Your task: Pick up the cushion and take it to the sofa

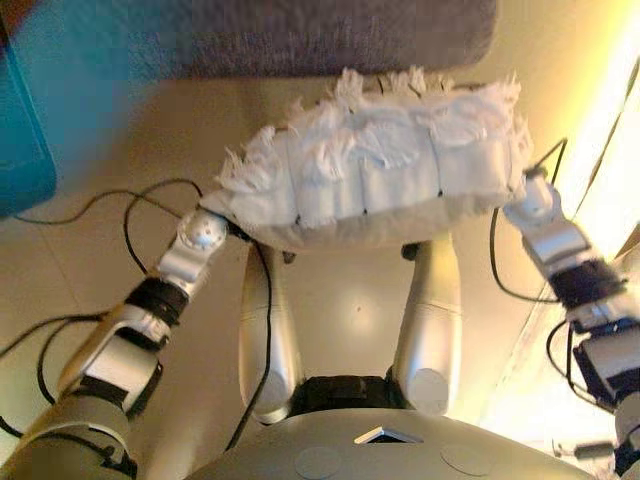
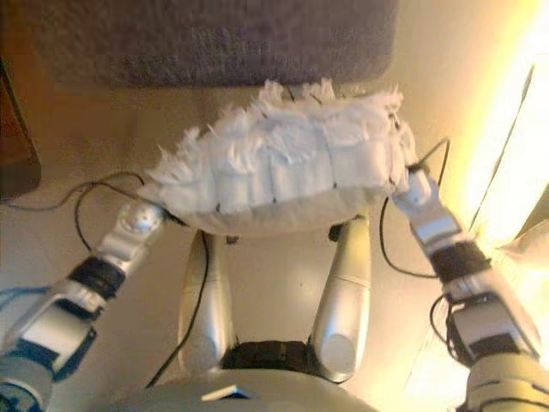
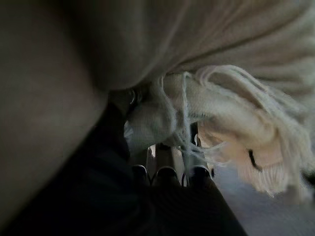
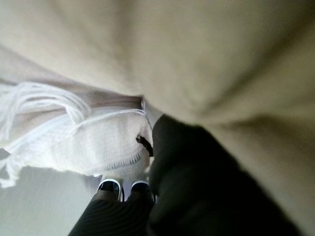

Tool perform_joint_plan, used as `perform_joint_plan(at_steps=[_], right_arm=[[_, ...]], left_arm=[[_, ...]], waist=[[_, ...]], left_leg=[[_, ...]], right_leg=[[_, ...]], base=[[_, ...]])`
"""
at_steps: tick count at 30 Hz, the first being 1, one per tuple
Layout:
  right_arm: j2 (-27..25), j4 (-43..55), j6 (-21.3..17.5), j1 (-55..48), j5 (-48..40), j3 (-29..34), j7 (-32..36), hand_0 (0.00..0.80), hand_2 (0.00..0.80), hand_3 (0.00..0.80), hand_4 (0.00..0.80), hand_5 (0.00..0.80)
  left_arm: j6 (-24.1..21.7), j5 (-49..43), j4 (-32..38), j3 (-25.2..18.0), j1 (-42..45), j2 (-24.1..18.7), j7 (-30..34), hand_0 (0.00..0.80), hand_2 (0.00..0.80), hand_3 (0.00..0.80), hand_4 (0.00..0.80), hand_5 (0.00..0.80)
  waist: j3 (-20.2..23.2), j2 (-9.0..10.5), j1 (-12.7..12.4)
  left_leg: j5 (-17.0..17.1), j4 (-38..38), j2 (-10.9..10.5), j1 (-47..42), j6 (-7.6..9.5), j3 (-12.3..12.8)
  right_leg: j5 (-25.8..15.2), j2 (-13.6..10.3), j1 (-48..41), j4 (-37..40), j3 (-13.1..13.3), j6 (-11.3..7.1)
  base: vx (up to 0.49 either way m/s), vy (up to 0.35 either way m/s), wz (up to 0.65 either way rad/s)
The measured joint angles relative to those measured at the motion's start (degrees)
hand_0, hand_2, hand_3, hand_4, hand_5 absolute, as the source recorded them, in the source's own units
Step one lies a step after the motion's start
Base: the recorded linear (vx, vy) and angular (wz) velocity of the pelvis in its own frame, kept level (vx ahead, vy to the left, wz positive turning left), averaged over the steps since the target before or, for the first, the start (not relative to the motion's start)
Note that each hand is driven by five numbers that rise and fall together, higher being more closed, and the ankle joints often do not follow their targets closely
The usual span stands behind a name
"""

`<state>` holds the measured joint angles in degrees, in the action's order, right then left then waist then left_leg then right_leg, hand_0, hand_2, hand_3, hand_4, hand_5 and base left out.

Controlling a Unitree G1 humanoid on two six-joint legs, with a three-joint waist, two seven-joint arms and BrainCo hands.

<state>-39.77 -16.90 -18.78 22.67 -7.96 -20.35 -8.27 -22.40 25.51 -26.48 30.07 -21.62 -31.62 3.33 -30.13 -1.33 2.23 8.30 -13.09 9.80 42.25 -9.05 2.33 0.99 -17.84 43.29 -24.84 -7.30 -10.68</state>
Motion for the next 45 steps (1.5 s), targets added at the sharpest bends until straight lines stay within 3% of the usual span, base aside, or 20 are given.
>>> perform_joint_plan(at_steps=[5,11,13,18,20,21,26,30,31,32,33,34,36,37,38,42,45], right_arm=[[3.1,9.5,-1.7,-12.6,-0.1,5.7,0.3,0.8,0.8,0.8,0.8,0.8],[8.1,19.9,-2.5,-17.6,-0.5,11.6,1.8,0.8,0.8,0.8,0.8,0.8],[10.2,23.1,-2.5,-20.7,-0.5,12.2,2.1,0.8,0.8,0.8,0.8,0.8],[12.0,27.8,-2.6,-27.8,-0.6,12.9,2.4,0.8,0.8,0.8,0.8,0.8],[12.0,29.5,-2.6,-28.8,-0.6,13.2,0.7,0.8,0.8,0.8,0.8,0.8],[12.0,30.3,-2.6,-29.2,-0.7,13.2,-0.1,0.8,0.8,0.8,0.8,0.8],[11.7,31.3,-2.6,-29.1,-2.3,12.3,-1.5,0.8,0.8,0.8,0.8,0.8],[9.9,31.5,-2.5,-28.5,-2.2,10.3,-3.9,0.8,0.8,0.8,0.8,0.8],[9.1,31.5,-2.4,-28.3,-2.2,9.6,-4.3,0.8,0.8,0.8,0.8,0.8],[9.0,31.4,-2.3,-28.3,-2.2,9.4,-4.4,0.8,0.8,0.8,0.8,0.8],[8.9,31.4,-2.3,-28.3,-2.2,9.4,-4.4,0.8,0.8,0.8,0.8,0.8],[8.3,31.4,-2.2,-28.3,-2.5,9.4,-4.4,0.8,0.8,0.8,0.8,0.8],[6.8,31.5,-2.1,-28.3,-3.5,8.7,-3.4,0.8,0.8,0.8,0.8,0.8],[6.1,31.5,-2.1,-28.3,-3.9,8.4,-3.0,0.8,0.8,0.8,0.8,0.8],[5.5,31.5,-2.1,-28.3,-4.2,8.3,-2.7,0.8,0.8,0.8,0.8,0.8],[6.1,31.5,-2.1,-28.4,-4.2,7.1,-4.1,0.8,0.8,0.8,0.8,0.8],[6.5,31.5,-2.0,-27.4,-2.4,4.8,-6.6,0.8,0.8,0.8,0.8,0.8]], left_arm=[[-2.9,1.6,6.8,-5.0,8.1,0.5,0.7,0.8,0.8,0.8,0.8,0.8],[-5.8,4.9,17.2,-14.0,14.2,1.5,1.3,0.8,0.8,0.8,0.8,0.8],[-6.0,6.1,20.4,-15.5,18.2,2.7,2.0,0.8,0.8,0.8,0.8,0.8],[-6.7,7.6,24.5,-15.6,24.7,4.8,2.5,0.8,0.8,0.8,0.8,0.8],[-6.7,8.1,25.7,-15.5,24.3,4.8,2.5,0.8,0.8,0.8,0.8,0.8],[-6.7,8.6,26.3,-15.5,24.2,4.7,2.5,0.8,0.8,0.8,0.8,0.8],[-7.2,10.9,28.3,-15.3,25.4,4.6,2.5,0.8,0.8,0.8,0.8,0.8],[-7.4,14.8,29.6,-14.8,25.4,5.8,2.1,0.8,0.8,0.8,0.8,0.8],[-7.6,16.1,29.6,-14.4,25.4,6.4,1.6,0.8,0.8,0.8,0.8,0.8],[-7.8,16.8,29.6,-14.1,25.5,6.8,1.1,0.8,0.8,0.8,0.8,0.8],[-7.9,17.0,29.6,-14.0,25.5,7.1,1.0,0.8,0.8,0.8,0.8,0.8],[-8.2,17.5,29.6,-13.5,26.0,8.0,0.4,0.8,0.8,0.8,0.8,0.8],[-8.9,17.8,29.7,-13.4,28.1,8.6,0.3,0.8,0.8,0.8,0.8,0.8],[-9.2,17.8,29.8,-13.4,29.4,8.9,0.3,0.8,0.8,0.8,0.8,0.8],[-9.3,17.8,29.8,-13.4,30.2,9.3,0.3,0.8,0.8,0.8,0.8,0.8],[-9.3,17.9,29.8,-13.3,30.1,9.6,-0.2,0.8,0.8,0.8,0.8,0.8],[-9.7,18.3,29.8,-13.6,30.0,9.7,-1.1,0.8,0.8,0.8,0.8,0.8]], waist=[[0.3,1.87,-0.1],[1.2,2.44,-0.5],[3.4,2.35,-1.1],[13.2,2.39,-1.7],[15.2,2.32,-1.3],[16.1,2.44,-1.3],[21.1,1.96,-1.5],[22.8,1.18,-1.4],[22.9,0.96,-1.5],[22.9,0.97,-1.6],[22.9,0.99,-1.6],[22.9,0.98,-1.7],[22.7,1.19,-2.3],[22.7,1.26,-3.1],[22.7,1.12,-3.1],[21.8,0.97,-2.9],[19.8,-0.21,-4.2]], left_leg=[[-1.4,2.5,1.3,-15.1,-0.58,0.8],[-3.1,2.2,1.9,-22.9,-0.71,1.4],[-3.5,3.5,1.9,-26.2,-0.75,2.4],[-3.0,9.7,1.0,-33.7,-0.24,2.1],[-2.2,10.6,0.3,-34.9,-0.71,-0.5],[-2.1,11.1,0.5,-35.5,-0.83,-1.1],[-0.2,17.2,3.3,-41.3,-0.85,-1.0],[0.1,17.4,5.8,-42.4,-0.53,-0.8],[0.2,17.3,6.5,-42.6,0.02,-0.8],[0.0,17.3,6.7,-42.6,2.02,-0.8],[0.0,17.2,6.8,-42.6,2.86,-0.8],[-0.8,16.1,6.8,-42.5,5.92,-0.8],[-4.8,11.9,6.4,-42.4,10.14,-1.2],[-7.5,9.2,5.4,-42.0,10.47,-2.6],[-9.7,7.0,4.3,-40.7,9.49,-4.9],[-10.5,5.0,1.3,-38.6,7.42,-7.1],[-10.3,4.2,-0.6,-38.3,2.19,-9.8]], right_leg=[[0.3,0.7,-15.2,3.3,-2.8,0.45],[0.5,0.9,-24.4,6.7,-3.5,0.55],[-0.3,0.9,-28.3,9.7,-4.1,0.2],[-3.2,2.0,-39.2,20.0,-4.9,-1.23],[-2.4,2.8,-42.9,22.2,-2.4,-1.95],[-1.7,3.1,-43.8,22.5,-2.5,-2.15],[-1.4,6.4,-48.3,25.4,-2.5,-1.05],[-1.5,9.2,-49.3,26.7,-1.3,0.09],[-1.3,9.9,-49.2,26.5,-1.0,0.37],[-1.0,10.4,-49.1,26.3,-0.3,0.8],[-0.9,10.6,-49.0,26.2,0.1,0.97],[-0.6,10.9,-48.6,25.6,1.4,1.54],[0.2,10.9,-47.4,23.3,3.9,1.99],[0.5,10.7,-46.6,22.0,5.5,1.99],[0.8,10.6,-45.7,20.8,6.5,1.84],[1.0,8.6,-43.2,18.4,7.9,0.59],[0.9,7.6,-43.3,18.4,8.5,-0.42]], base=[[0.086,-0.036,-0.1],[0.176,0.06,-0.04],[0.242,0.021,-0.1],[0.138,-0.122,0.19],[0.021,-0.214,0.54],[0.017,-0.237,0.39],[-0.05,-0.282,0.03],[-0.102,-0.315,-0.08],[-0.067,-0.29,-0.1],[-0.044,-0.203,-0.06],[-0.049,-0.299,-0.11],[-0.028,-0.263,-0.24],[0.015,-0.262,-0.56],[0.083,-0.165,-0.7],[0.124,-0.12,-0.55],[0.186,-0.041,-0.12],[0.3,0.01,0.09]])
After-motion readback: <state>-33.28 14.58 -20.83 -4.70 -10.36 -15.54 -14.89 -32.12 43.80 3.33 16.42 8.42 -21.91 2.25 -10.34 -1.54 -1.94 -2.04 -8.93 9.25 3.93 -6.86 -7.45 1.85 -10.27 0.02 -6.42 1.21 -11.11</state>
